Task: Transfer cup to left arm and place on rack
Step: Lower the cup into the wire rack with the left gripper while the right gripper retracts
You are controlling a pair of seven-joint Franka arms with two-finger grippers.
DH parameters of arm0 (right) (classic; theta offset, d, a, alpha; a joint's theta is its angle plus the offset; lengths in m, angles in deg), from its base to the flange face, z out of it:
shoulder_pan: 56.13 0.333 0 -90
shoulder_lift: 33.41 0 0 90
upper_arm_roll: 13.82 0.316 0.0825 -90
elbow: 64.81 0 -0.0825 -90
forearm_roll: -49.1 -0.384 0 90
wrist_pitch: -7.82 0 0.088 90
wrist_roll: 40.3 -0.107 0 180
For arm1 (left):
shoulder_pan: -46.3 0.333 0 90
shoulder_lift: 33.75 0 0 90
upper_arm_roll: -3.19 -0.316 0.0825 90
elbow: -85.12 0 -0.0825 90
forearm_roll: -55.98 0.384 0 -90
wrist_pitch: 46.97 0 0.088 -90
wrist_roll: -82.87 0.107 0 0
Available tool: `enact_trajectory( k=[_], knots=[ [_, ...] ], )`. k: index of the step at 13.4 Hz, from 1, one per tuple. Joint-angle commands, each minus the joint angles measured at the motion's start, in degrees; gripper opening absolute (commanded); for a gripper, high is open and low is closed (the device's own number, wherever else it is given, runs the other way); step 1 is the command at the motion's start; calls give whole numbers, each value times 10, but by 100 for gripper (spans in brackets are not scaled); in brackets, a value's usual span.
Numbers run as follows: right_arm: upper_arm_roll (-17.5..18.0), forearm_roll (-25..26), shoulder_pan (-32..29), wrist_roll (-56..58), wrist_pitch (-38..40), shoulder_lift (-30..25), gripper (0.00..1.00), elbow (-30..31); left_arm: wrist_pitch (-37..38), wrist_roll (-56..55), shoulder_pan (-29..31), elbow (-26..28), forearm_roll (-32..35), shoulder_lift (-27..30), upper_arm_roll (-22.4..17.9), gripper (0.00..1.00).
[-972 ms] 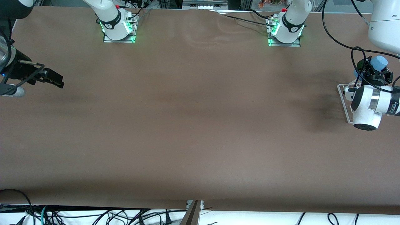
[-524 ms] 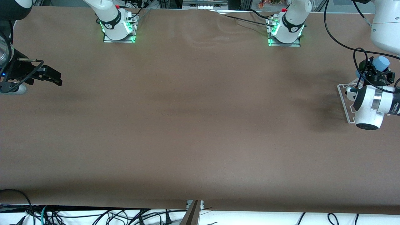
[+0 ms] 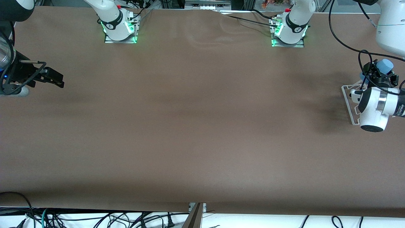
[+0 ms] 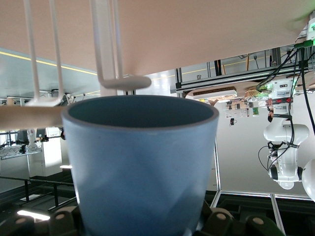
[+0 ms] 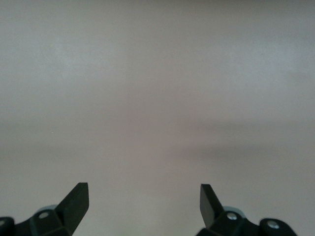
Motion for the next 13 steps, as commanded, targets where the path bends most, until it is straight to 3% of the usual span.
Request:
enact_trajectory(
  k=[1,4,5,7,8,13],
  knots=[
    [5,4,-3,4,0,2,100,-8,-3,0,7,5,20,-4,9,0],
    [5,4,-3,4,1,2,100,-8,-6,0,7,5,20,-4,9,0],
    [5,4,-2,4,1,2,100,-8,-6,0,7,5,20,-4,9,23],
    [5,4,-3,4,1,2,100,-8,-5,0,5,4,18,-4,9,82],
    [5,4,-3,4,1,2,100,-8,-4,0,4,3,19,-5,9,100],
    [5,4,-3,5,1,2,100,-8,10,6,-1,-8,18,-2,9,100]
  ],
)
